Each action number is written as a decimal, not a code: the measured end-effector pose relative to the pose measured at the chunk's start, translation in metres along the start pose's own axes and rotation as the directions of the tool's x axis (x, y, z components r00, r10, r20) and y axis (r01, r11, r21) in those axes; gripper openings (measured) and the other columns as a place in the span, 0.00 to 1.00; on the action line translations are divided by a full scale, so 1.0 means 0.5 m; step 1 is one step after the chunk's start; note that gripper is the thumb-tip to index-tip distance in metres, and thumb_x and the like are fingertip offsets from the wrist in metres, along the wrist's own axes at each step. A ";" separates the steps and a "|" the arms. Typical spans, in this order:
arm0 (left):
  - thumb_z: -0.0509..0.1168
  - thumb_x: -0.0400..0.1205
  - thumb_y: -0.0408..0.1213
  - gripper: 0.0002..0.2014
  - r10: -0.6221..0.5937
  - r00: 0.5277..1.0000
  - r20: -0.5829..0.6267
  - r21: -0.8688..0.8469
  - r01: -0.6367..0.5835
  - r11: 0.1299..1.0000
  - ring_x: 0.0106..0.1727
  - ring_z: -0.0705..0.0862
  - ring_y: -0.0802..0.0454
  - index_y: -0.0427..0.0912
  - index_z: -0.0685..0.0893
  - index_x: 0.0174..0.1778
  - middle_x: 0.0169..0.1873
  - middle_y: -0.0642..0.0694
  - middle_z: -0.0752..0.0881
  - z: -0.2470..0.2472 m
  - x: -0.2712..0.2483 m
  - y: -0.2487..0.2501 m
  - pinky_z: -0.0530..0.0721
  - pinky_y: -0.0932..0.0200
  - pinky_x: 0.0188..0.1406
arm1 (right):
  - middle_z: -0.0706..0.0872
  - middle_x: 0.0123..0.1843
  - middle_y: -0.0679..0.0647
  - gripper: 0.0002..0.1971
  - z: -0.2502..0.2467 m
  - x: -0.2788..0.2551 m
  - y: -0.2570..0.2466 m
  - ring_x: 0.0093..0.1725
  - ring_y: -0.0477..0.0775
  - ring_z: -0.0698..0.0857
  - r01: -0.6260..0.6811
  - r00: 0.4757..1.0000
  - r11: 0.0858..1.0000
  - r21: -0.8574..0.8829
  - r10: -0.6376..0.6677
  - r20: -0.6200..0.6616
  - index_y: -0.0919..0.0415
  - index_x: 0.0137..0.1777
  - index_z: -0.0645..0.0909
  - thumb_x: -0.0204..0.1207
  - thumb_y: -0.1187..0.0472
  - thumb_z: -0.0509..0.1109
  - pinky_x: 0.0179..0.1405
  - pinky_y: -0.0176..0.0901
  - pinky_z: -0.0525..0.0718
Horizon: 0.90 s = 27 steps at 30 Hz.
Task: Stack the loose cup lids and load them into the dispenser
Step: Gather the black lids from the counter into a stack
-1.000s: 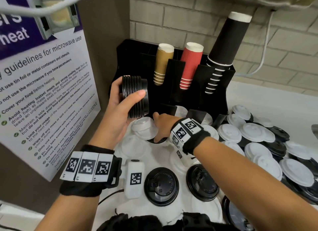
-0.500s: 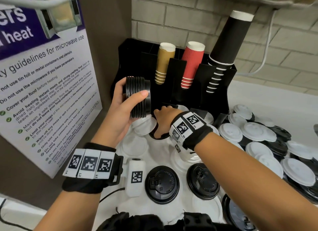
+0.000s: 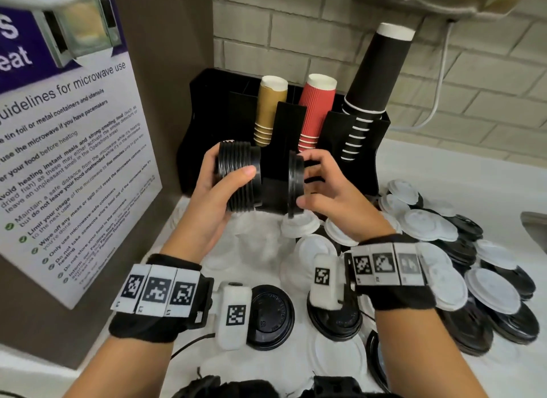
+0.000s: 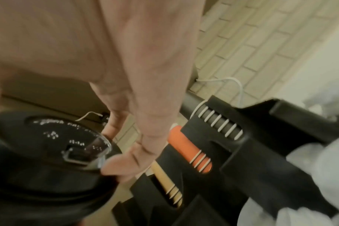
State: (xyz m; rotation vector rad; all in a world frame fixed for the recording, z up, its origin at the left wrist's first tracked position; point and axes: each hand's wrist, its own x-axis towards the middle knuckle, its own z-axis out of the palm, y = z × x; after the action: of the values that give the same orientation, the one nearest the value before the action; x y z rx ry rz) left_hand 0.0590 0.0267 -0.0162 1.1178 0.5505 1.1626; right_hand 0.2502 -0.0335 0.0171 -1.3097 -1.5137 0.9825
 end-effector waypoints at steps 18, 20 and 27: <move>0.76 0.66 0.46 0.34 -0.048 0.994 0.094 0.042 0.044 0.998 0.57 0.87 0.52 0.56 0.76 0.69 0.53 0.53 0.88 0.029 -0.006 -0.023 0.87 0.52 0.50 | 0.80 0.67 0.55 0.31 0.045 -0.019 0.011 0.60 0.56 0.85 0.071 0.992 0.993 0.091 -0.061 -0.110 0.36 0.71 0.73 0.70 0.60 0.73 0.64 0.59 0.84; 0.76 0.66 0.46 0.32 -0.054 0.993 0.103 0.036 0.051 0.998 0.57 0.88 0.51 0.58 0.77 0.68 0.52 0.54 0.88 0.027 -0.004 -0.025 0.87 0.52 0.49 | 0.81 0.66 0.55 0.30 0.048 -0.015 0.012 0.62 0.56 0.85 0.080 0.992 0.992 0.098 -0.069 -0.109 0.37 0.71 0.73 0.70 0.60 0.73 0.65 0.59 0.83; 0.76 0.67 0.40 0.36 -0.042 0.998 0.049 0.026 0.041 0.999 0.54 0.89 0.53 0.53 0.73 0.73 0.52 0.52 0.88 0.011 0.007 -0.018 0.87 0.56 0.43 | 0.79 0.68 0.54 0.37 0.056 0.008 0.017 0.66 0.55 0.82 0.034 0.998 0.995 0.091 -0.030 -0.049 0.34 0.76 0.65 0.71 0.58 0.77 0.65 0.57 0.83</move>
State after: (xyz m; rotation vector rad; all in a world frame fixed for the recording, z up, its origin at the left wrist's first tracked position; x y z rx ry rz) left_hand 0.0686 0.0280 -0.0215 1.1487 0.5487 1.0920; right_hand 0.2259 -0.0291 0.0009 -1.2317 -1.4324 0.9824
